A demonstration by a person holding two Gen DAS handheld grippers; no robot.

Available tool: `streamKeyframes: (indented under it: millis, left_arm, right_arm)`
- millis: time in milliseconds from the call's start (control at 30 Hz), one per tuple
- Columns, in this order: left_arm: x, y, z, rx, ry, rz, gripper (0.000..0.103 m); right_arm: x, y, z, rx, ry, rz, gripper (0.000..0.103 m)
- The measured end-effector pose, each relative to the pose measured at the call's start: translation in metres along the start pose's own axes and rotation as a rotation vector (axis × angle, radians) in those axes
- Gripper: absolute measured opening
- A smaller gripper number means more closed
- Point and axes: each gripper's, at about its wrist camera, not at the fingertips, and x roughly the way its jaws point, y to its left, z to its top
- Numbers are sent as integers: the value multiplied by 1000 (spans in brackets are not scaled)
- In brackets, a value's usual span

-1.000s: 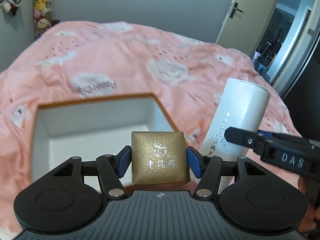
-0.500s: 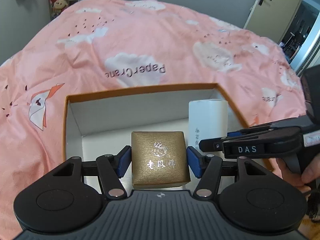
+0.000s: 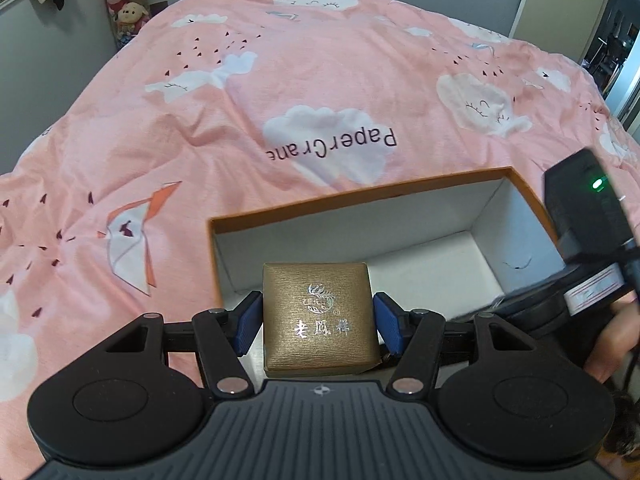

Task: Organize objects
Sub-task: 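Lower the white box into the orange box with the right tool while the left tool carries the gold box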

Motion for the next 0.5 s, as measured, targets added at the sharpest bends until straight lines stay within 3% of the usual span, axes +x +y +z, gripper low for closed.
streamKeyframes:
  millis: [167,267,500]
  left_arm:
    - [-4,8,0,-15,-19,27,68]
    - [-5,12,0,-32,-20,22,68]
    - [-7,13,-3,-26,-27,15,68]
  right_arm:
    - [21,7,0,46,84,33,30]
    - [27,13,0,40,103,-15,31]
    - [20,33,-6,-68,86,-166,47]
